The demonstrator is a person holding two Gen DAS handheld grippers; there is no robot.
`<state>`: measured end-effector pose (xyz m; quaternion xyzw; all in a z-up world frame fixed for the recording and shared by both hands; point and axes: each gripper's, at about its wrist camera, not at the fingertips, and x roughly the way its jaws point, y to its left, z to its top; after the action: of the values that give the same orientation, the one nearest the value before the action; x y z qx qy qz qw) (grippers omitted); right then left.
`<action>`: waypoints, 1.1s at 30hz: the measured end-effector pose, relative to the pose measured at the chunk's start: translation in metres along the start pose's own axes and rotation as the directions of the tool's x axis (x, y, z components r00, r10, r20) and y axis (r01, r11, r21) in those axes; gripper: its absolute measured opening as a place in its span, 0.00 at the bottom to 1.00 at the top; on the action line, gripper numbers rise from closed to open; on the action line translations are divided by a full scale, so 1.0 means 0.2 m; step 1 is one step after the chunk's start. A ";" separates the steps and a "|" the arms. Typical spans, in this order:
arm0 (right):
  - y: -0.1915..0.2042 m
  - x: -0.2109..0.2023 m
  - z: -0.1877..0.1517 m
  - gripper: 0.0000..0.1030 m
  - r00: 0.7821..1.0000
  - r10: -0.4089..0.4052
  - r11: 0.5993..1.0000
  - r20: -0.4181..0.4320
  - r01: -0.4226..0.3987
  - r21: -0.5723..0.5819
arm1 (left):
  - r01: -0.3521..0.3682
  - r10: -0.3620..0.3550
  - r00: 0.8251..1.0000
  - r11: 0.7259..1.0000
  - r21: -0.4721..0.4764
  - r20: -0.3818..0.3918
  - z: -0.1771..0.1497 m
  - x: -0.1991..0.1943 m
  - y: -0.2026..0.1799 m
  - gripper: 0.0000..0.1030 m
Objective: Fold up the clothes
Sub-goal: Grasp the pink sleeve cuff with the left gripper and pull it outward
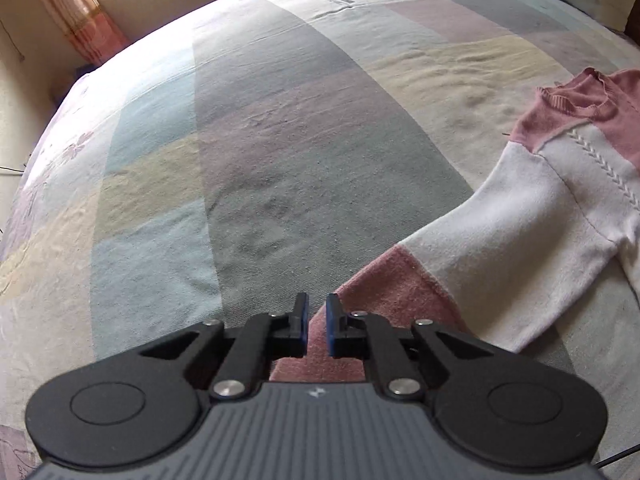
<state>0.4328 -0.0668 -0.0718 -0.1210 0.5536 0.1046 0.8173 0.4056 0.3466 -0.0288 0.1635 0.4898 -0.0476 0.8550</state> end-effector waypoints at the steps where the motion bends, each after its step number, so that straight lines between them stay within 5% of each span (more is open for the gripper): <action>1: 0.01 0.00 0.00 1.00 1.000 0.006 1.000 -0.002 -0.006 0.000 | -0.004 0.004 1.000 1.000 -0.022 0.007 -0.01 -0.01 0.01 0.18; 6: 0.09 0.00 0.02 1.00 0.999 0.042 0.999 0.003 -0.042 -0.009 | -0.005 0.005 1.000 0.983 -0.185 -0.004 -0.13 -0.03 0.01 0.27; 10: 0.16 0.01 0.02 1.00 0.998 0.065 0.998 0.000 -0.065 -0.024 | -0.041 0.006 0.991 0.963 -0.267 -0.130 -0.31 0.04 0.01 0.30; 15: 0.18 0.01 0.02 1.00 0.998 0.060 0.997 -0.010 -0.061 -0.049 | -0.173 0.070 0.969 0.878 -0.446 -0.237 -0.51 0.00 0.17 0.44; 18: 0.17 0.02 0.02 1.00 0.998 0.058 0.998 -0.018 -0.059 -0.034 | -0.148 0.081 0.984 0.859 -0.490 -0.156 -0.49 -0.09 0.23 0.39; 21: 0.17 0.03 0.03 1.00 0.997 0.067 0.998 -0.025 -0.068 -0.002 | -0.091 0.068 0.996 0.874 -0.478 -0.064 -0.41 -0.08 0.26 0.44; 26: 0.25 0.04 0.08 1.00 0.996 0.091 0.996 -0.014 -0.091 -0.013 | -0.221 0.161 0.973 0.861 -0.459 -0.167 -0.44 0.08 0.31 0.43; 28: 0.28 0.03 0.10 1.00 0.996 0.094 0.995 -0.002 -0.094 -0.038 | -0.219 0.142 0.972 0.840 -0.496 -0.189 -0.50 0.11 0.33 0.43; 32: 0.31 0.05 0.11 1.00 0.996 0.089 0.995 -0.007 -0.089 -0.053 | -0.204 0.135 0.976 0.844 -0.496 -0.172 -0.52 0.11 0.28 0.30; 33: 0.31 0.06 0.11 1.00 0.996 0.091 0.995 -0.013 -0.092 -0.040 | -0.199 0.132 0.977 0.848 -0.491 -0.168 -0.51 0.11 0.27 0.12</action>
<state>0.4376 0.0002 -0.0793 -0.1127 0.5608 0.1526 0.8059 0.3457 0.4323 -0.0824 -0.0216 0.5230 0.1667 0.8356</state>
